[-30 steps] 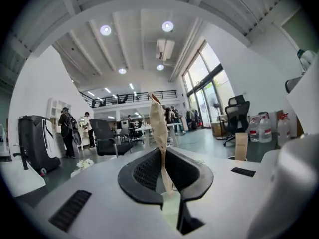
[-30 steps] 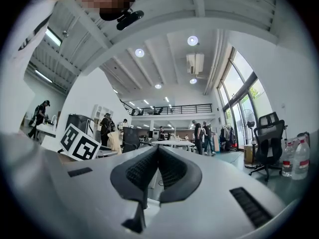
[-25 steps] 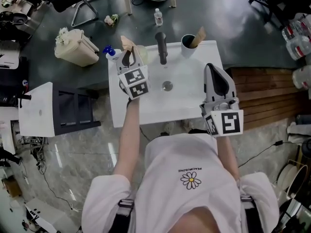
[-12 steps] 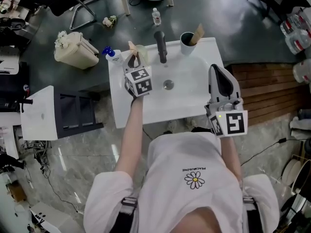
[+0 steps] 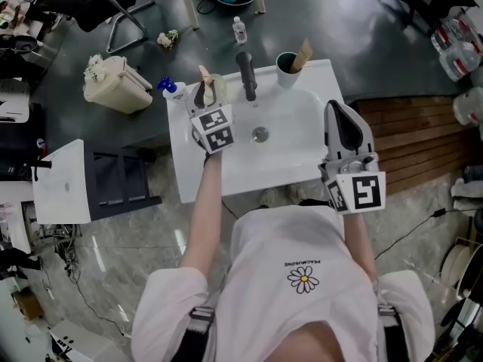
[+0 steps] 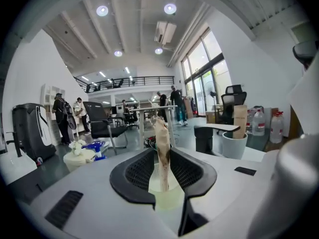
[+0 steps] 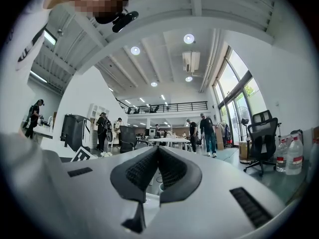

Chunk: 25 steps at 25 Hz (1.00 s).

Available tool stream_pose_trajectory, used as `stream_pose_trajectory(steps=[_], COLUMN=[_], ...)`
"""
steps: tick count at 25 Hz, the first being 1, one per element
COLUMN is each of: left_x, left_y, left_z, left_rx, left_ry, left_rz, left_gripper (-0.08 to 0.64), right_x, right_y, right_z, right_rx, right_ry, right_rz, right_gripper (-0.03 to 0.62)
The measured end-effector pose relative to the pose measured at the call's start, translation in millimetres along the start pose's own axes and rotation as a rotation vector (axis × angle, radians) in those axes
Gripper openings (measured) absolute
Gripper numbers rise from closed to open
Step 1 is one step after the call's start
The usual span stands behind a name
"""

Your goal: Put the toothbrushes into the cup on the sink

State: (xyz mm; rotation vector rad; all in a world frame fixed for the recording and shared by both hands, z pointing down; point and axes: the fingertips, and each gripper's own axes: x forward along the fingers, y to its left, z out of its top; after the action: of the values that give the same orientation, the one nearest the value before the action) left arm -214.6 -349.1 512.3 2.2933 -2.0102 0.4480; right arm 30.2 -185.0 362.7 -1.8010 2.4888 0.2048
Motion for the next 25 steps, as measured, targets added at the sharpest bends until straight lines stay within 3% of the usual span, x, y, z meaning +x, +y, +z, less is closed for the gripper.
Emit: stream_pose_trajectory(steps=[12,19,25], left_x=[-32.7,-81.4,-135.6], left_y=[9.3,6.6,-7.6], left_z=[81.7,143.4,163.1], left_rx=[0.005,-0.013,-0.035], left_ry=[-0.212,-0.376,-0.478], left_rz=[0.025,0.023,0.025], left_gripper=[0.106,0.104,0.101], right_x=[5.1,11.1,16.6], right_y=[5.8,7.1,8.9], right_z=[7.0,10.3,8.1], right_rx=[0.015,0.022,0.025], right_ry=[-0.032,-0.055,-0.06], right_rz=[0.026,0.04,0.055], right_gripper=[0.012,0.011,0.012])
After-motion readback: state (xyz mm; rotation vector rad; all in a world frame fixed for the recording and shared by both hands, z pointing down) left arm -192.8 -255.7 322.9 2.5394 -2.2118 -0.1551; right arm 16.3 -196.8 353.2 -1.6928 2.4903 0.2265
